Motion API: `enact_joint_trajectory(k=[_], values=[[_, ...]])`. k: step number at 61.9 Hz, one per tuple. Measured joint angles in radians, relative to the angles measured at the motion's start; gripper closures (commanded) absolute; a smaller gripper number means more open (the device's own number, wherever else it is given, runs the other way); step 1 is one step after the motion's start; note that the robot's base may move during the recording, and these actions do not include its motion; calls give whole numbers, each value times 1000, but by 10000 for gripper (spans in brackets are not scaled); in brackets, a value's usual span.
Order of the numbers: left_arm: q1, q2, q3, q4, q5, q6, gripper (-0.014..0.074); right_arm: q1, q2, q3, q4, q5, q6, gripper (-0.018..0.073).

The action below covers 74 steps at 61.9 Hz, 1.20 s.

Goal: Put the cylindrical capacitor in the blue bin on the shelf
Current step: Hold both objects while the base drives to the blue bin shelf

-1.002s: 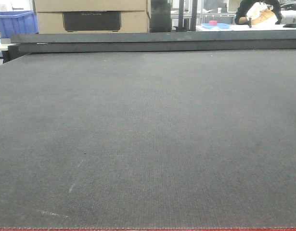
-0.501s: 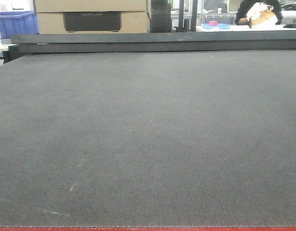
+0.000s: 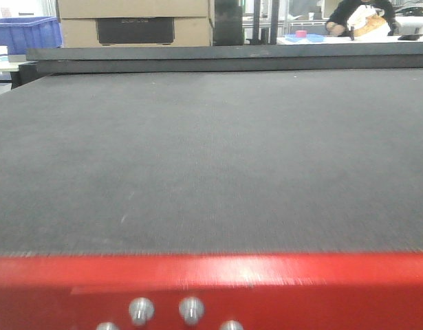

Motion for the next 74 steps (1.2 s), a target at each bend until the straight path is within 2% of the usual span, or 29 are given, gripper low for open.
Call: enact_joint_trajectory(k=[74], values=[[0, -3, 0, 0, 0, 0, 707, 0, 0, 0, 0, 5, 0, 722]])
